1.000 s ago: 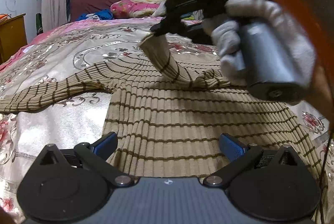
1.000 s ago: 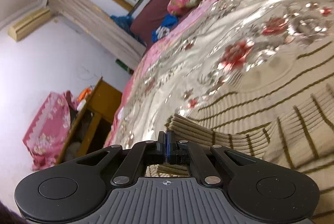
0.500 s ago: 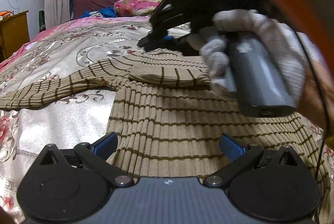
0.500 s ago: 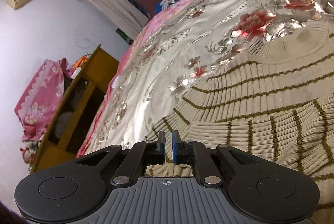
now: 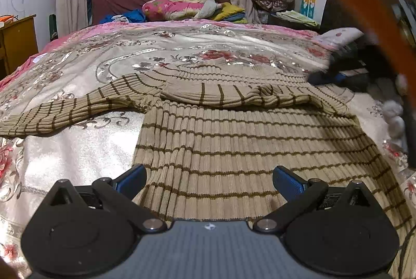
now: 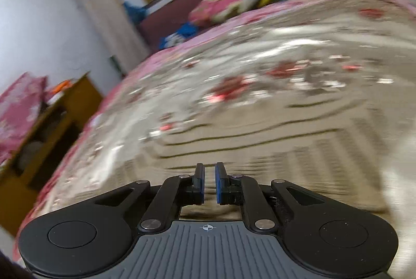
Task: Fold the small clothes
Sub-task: 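Carry the held sleeve across the sweater body with the right gripper and release, then move the left gripper to the other sleeve cuff and grasp it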
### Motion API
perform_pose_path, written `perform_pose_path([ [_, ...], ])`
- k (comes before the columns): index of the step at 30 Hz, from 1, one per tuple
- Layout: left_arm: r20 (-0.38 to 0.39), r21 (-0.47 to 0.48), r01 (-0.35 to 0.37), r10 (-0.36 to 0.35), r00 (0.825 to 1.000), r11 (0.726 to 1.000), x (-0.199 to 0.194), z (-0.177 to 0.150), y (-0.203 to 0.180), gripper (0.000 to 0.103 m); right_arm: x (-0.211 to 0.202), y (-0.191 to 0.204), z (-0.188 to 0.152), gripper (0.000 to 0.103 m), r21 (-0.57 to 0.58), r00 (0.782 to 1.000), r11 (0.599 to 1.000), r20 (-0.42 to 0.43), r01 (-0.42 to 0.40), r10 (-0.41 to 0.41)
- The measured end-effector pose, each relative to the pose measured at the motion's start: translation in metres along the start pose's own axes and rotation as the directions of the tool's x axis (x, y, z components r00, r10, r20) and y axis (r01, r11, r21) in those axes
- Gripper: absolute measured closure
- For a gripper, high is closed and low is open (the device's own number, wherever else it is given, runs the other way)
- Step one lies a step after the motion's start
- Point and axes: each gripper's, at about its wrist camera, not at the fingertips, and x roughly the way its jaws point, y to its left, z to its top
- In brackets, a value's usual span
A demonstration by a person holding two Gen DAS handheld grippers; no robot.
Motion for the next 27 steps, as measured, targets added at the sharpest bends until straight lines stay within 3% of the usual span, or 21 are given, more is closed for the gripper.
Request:
perform_pose_path([
  [3, -0.014, 0.017, -0.015, 0.015, 1.0, 1.0, 0.005, -0.003, -0.003, 0.0, -0.01, -0.04, -0.005, 0.092, 0.055, 0.994, 0.993, 0.002, 0.108, -0.108],
  [7, -0.042, 0.038, -0.038, 0.04, 0.998, 0.999, 0.011, -0.008, -0.006, 0.0, -0.001, -0.072, -0.018, 0.096, 0.055, 0.971, 0.971, -0.063, 0.233, -0.23],
  [16, -0.03, 0.026, -0.066, 0.067, 0.997, 0.997, 0.005, -0.006, -0.006, 0.0, -0.017, -0.063, -0.02, 0.091, -0.001, 0.977, 0.978, -0.022, 0.211, -0.211],
  [21, -0.003, -0.009, -0.135, 0.135, 0.991, 0.991, 0.0, -0.002, 0.011, 0.0, -0.01, -0.058, -0.026, 0.091, -0.024, 0.968, 0.974, -0.109, 0.224, -0.226],
  [27, 0.007, -0.101, -0.219, 0.221, 0.975, 0.97, -0.006, 0.005, 0.042, 0.0, -0.04, -0.049, -0.048, 0.088, -0.022, 0.99, 0.991, -0.06, 0.13, -0.131],
])
